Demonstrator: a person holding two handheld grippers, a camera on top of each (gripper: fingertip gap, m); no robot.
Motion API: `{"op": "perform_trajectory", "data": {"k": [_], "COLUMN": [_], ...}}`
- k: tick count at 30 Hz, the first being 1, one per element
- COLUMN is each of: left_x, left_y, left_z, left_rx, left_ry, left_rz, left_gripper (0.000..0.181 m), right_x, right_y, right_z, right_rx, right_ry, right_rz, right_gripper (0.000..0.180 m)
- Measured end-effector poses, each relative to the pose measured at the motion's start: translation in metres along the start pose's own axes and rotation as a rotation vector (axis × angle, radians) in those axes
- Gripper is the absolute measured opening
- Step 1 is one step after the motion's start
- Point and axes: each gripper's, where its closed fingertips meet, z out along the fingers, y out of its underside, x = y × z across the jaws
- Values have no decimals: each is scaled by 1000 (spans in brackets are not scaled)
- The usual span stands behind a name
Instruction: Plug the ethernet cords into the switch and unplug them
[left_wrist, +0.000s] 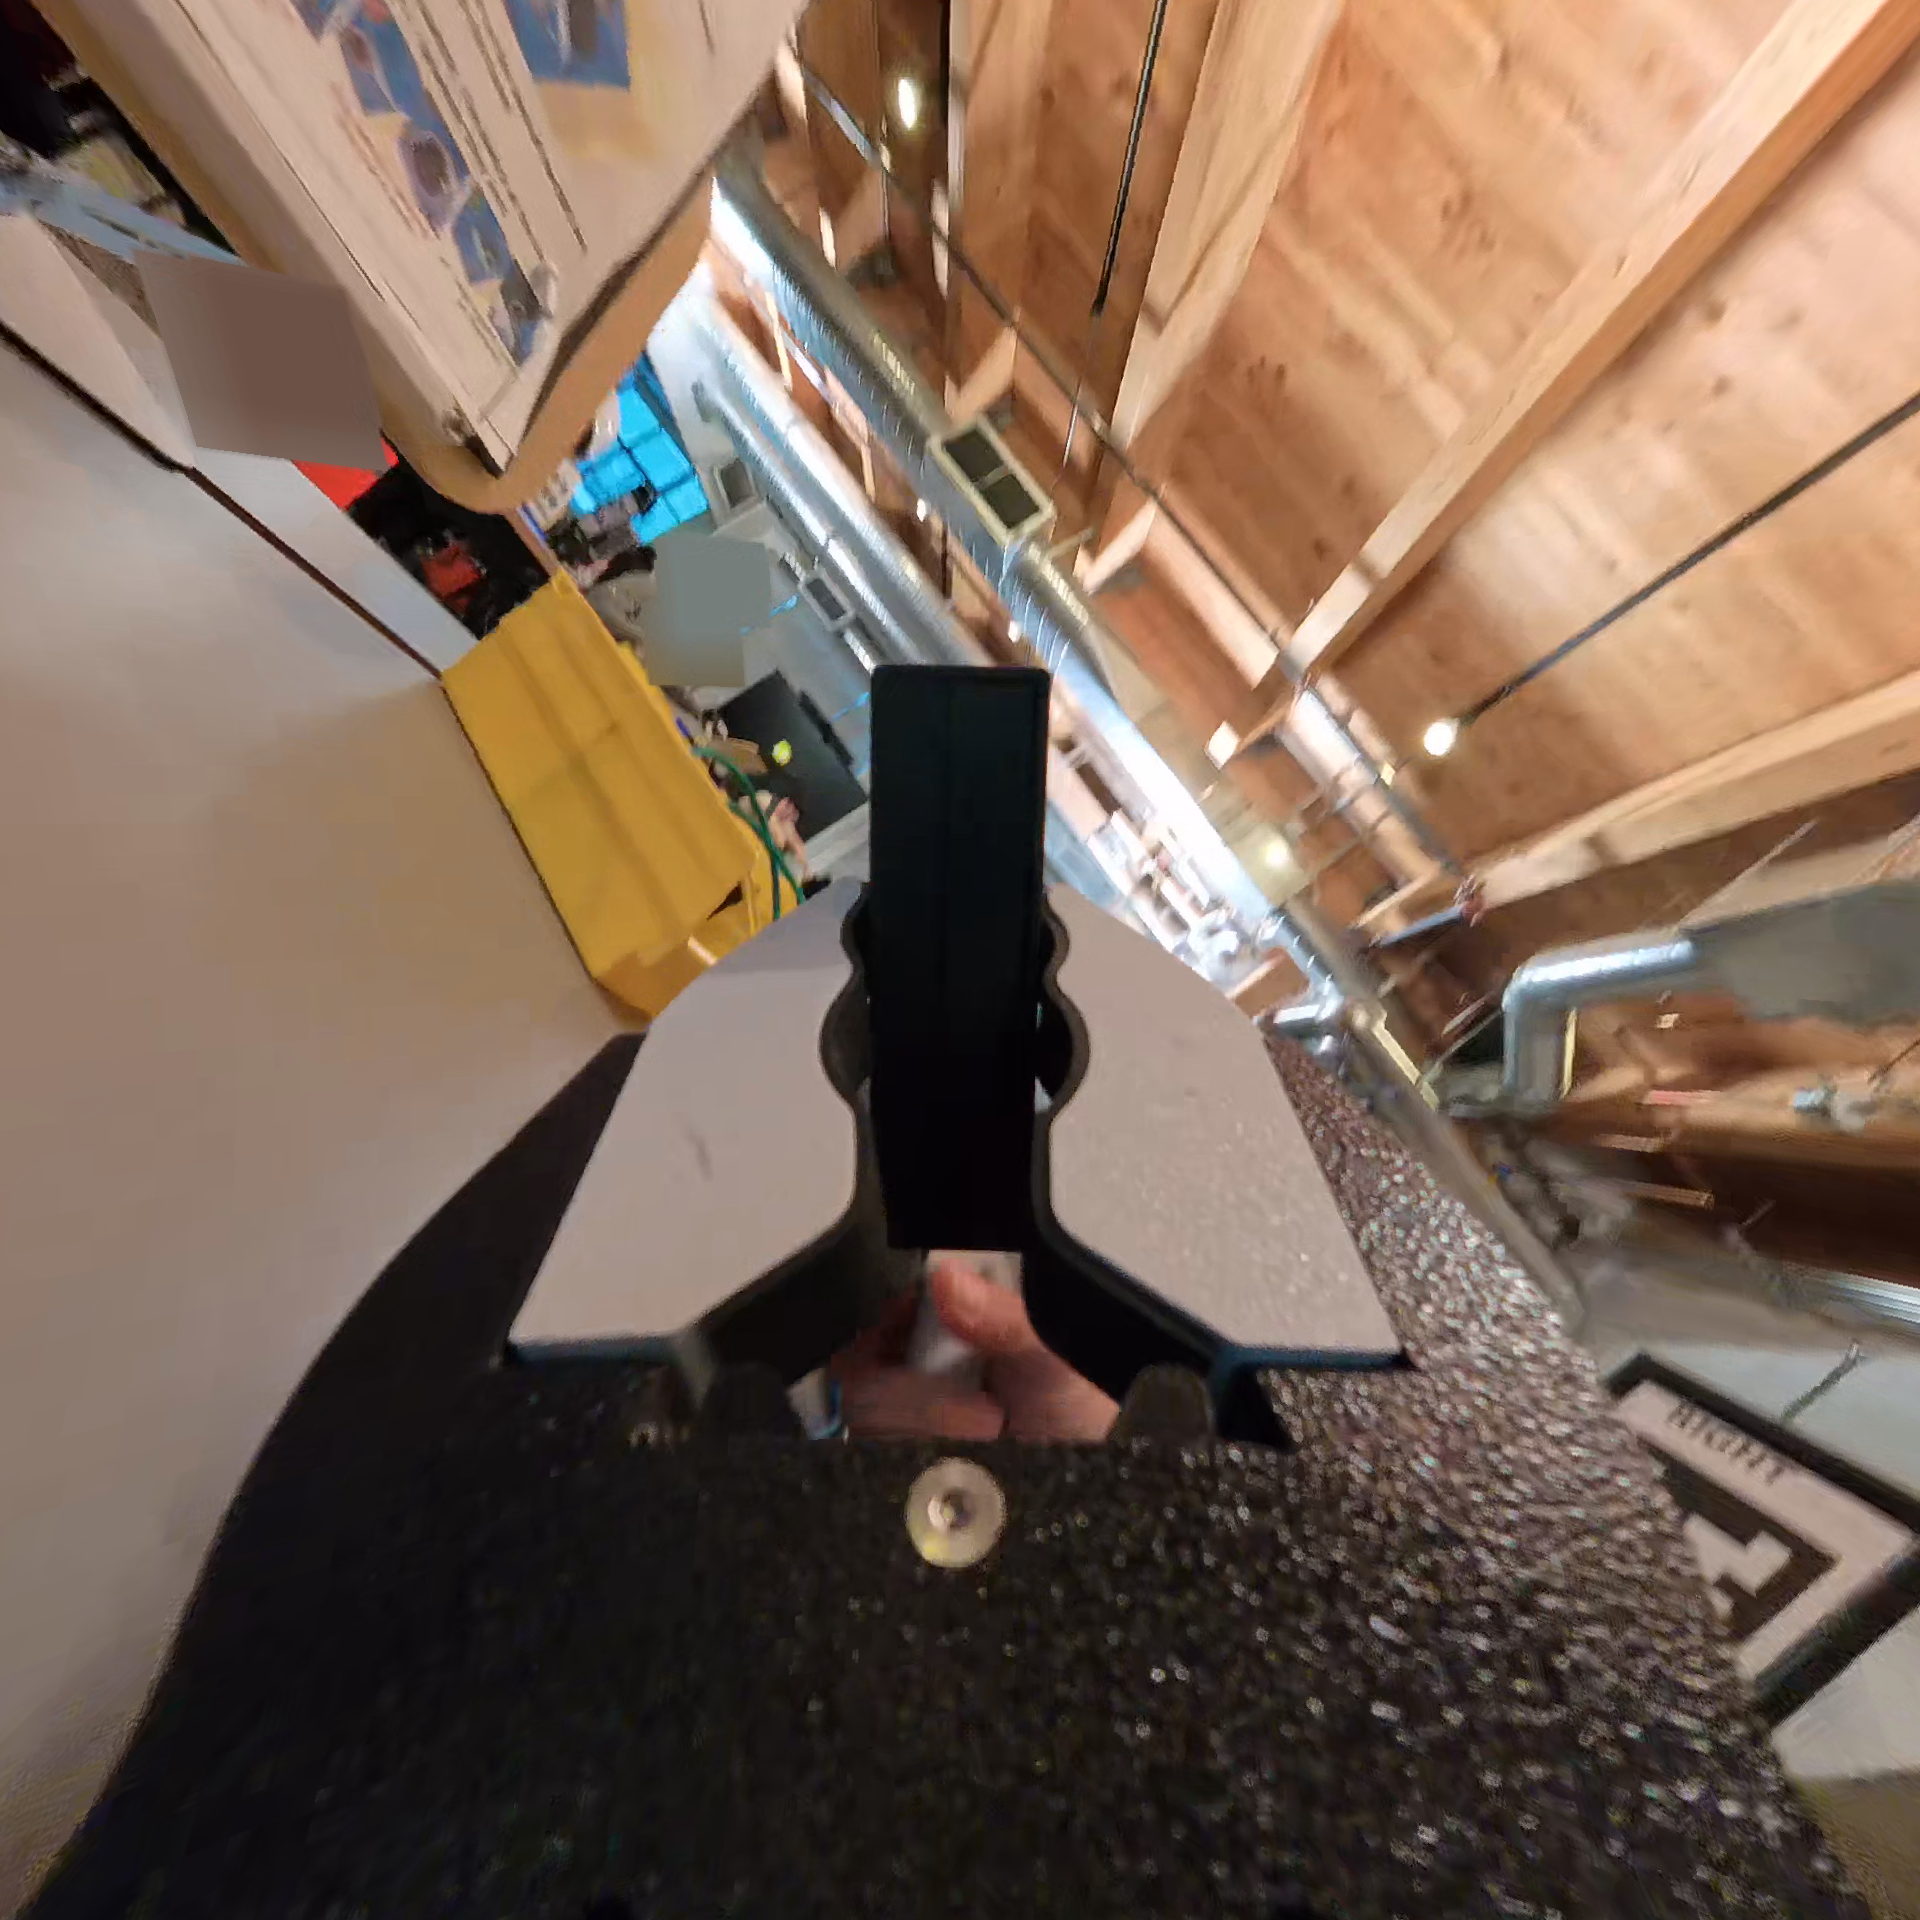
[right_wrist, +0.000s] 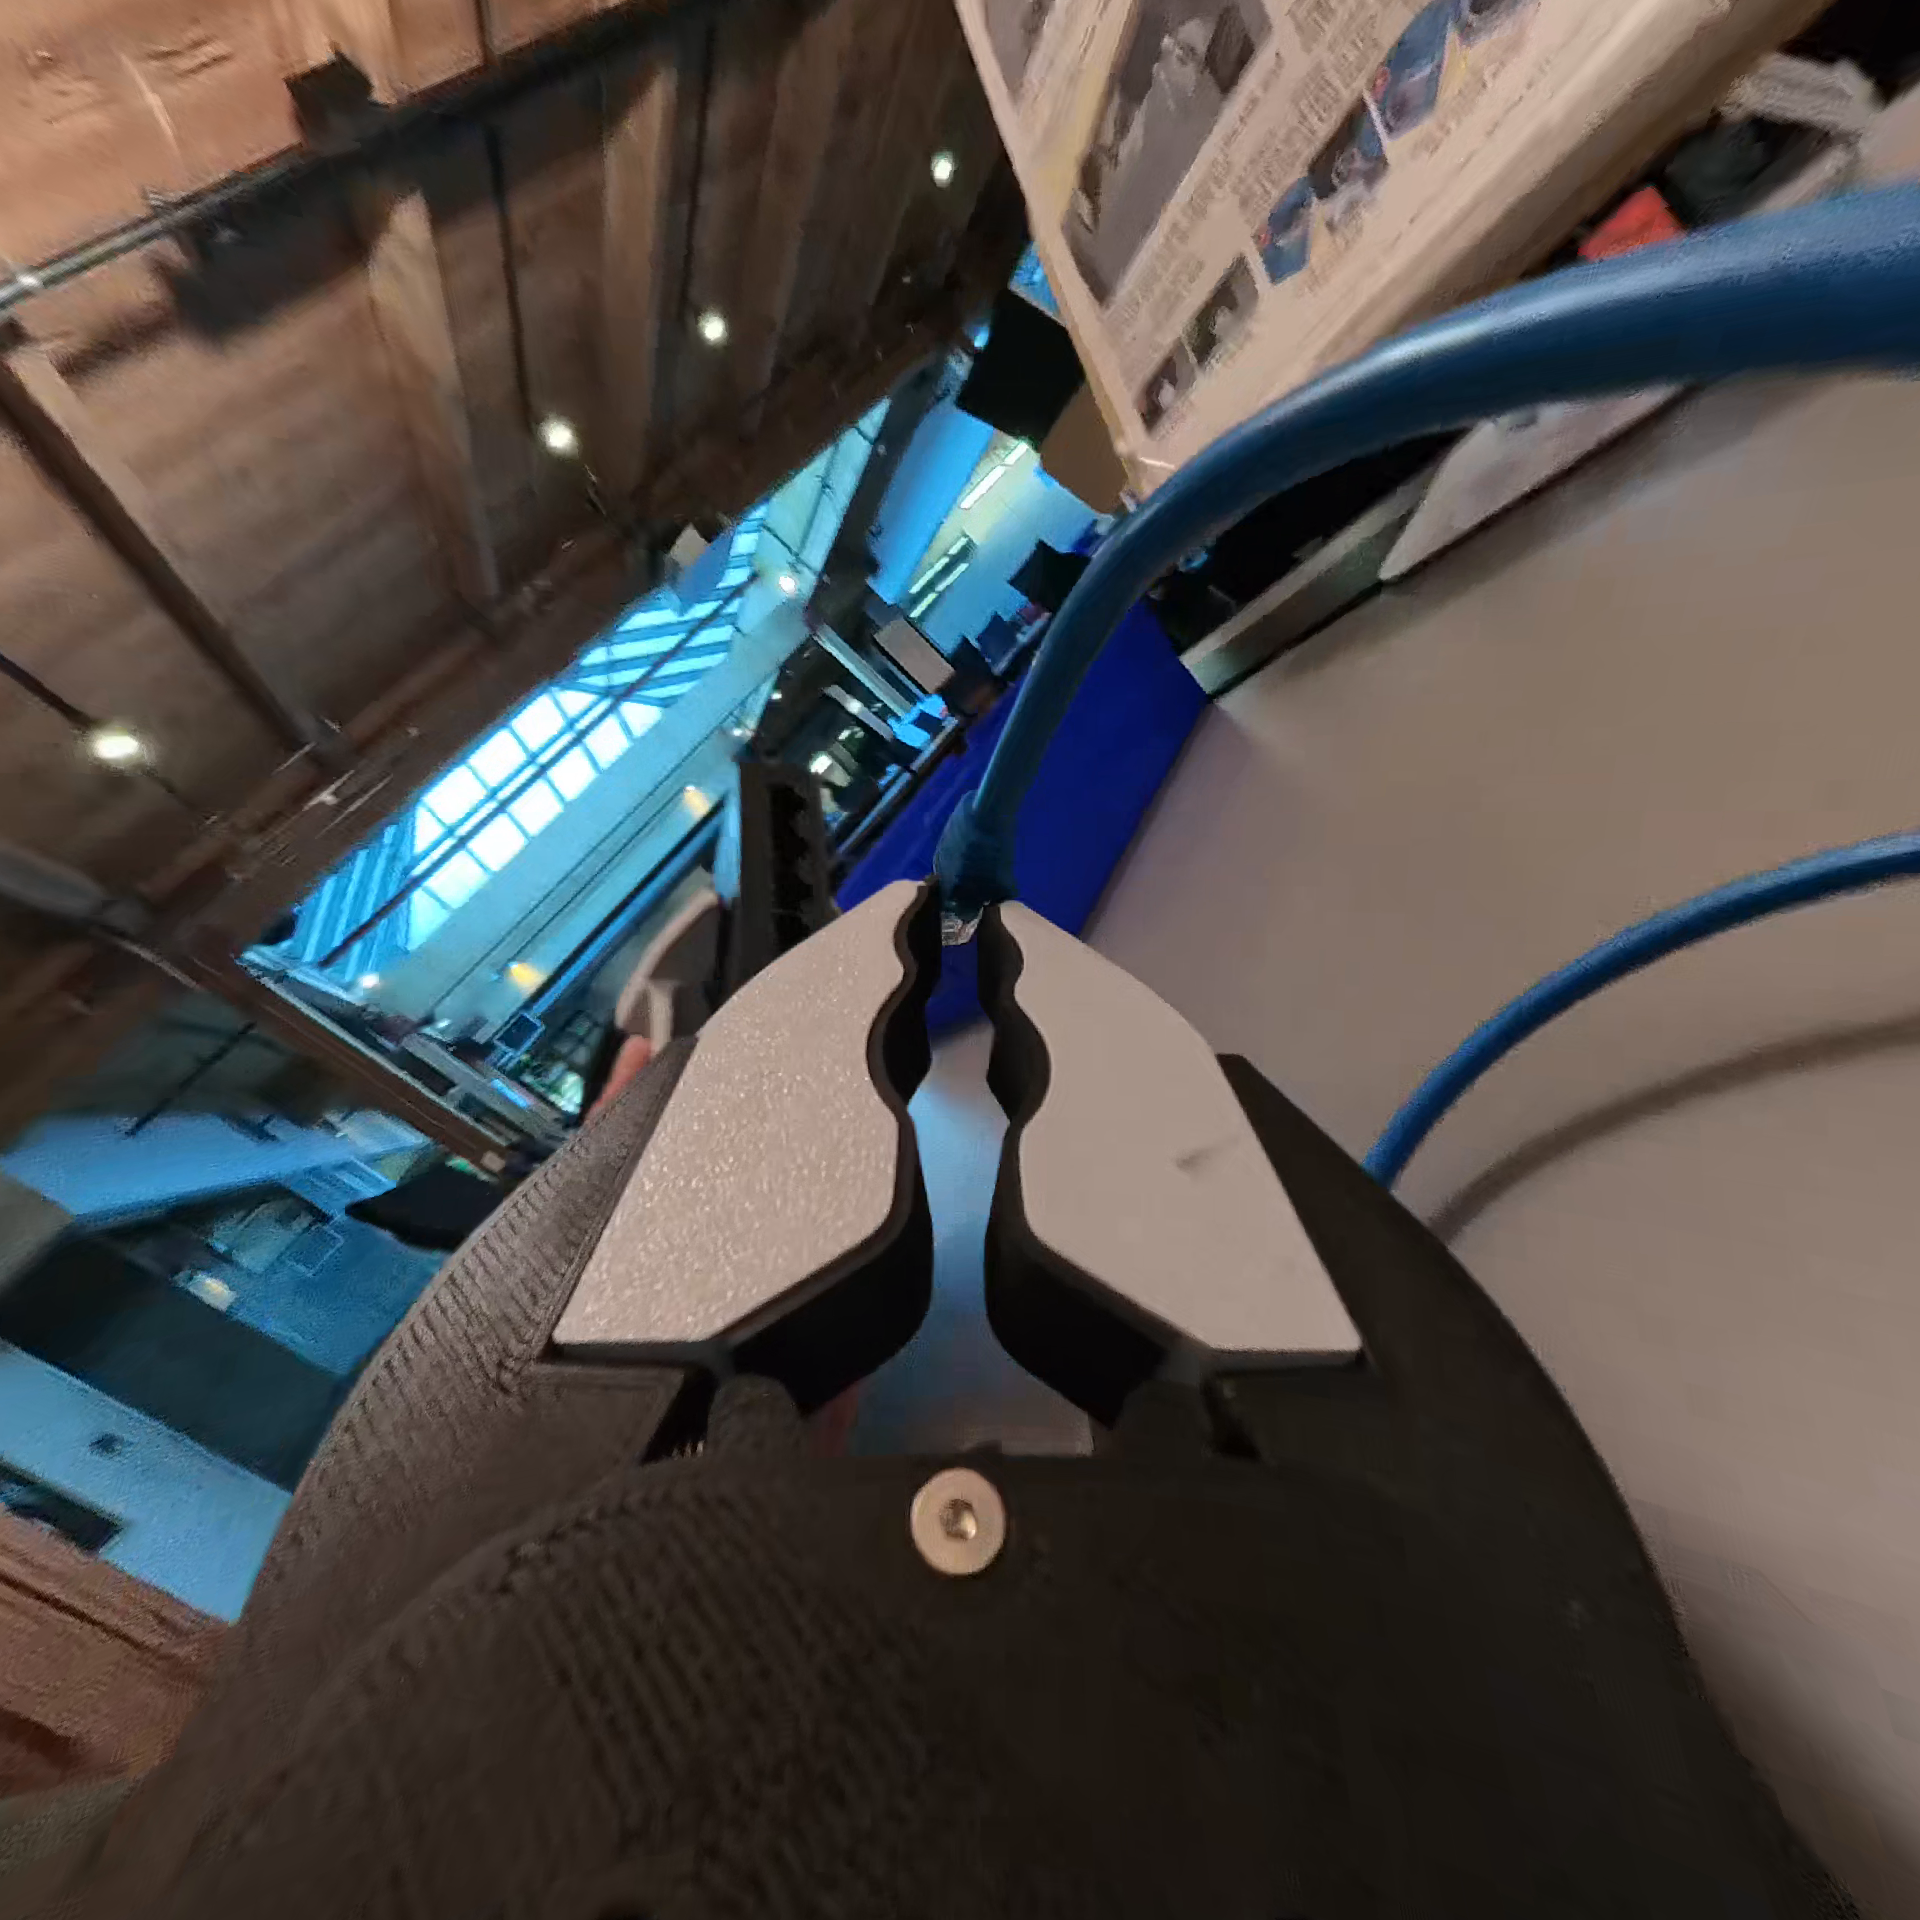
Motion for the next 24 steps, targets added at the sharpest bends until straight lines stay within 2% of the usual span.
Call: {"op": "perform_trajectory", "data": {"k": [2,9,12,15,19,21,24], "left_x": [0,-12,-9,-10,-17,-22,-27], "left_y": [-6,-24,-22,-20,-16,-14,-10], "left_z": [-3,-17,-15,-14,-14,-14,-14], "left_rx": [13,40,23,3,-4,-12,-21], "left_ry": [-7,-17,-17,-13,-23,-34,-41], "left_rz": [9,-28,-4,-3,-18,-22,-35], "left_gripper": [27,30,28,27,27,27,27], "right_x": [-9,-51,-52,-33,12,40,89], "right_y": [-19,-103,-155,-208,-258,-272,-262], "right_z": [0,2,5,11,19,22,19], "right_rx": [-29,-267,-284,-274,-283,-266,-332], "right_ry": [-21,-52,-76,-5,74,108,193], "right_rz": [-32,-365,-355,-427,-403,-356,-280], "right_gripper": [9,8,8,8,9,8,9]}}
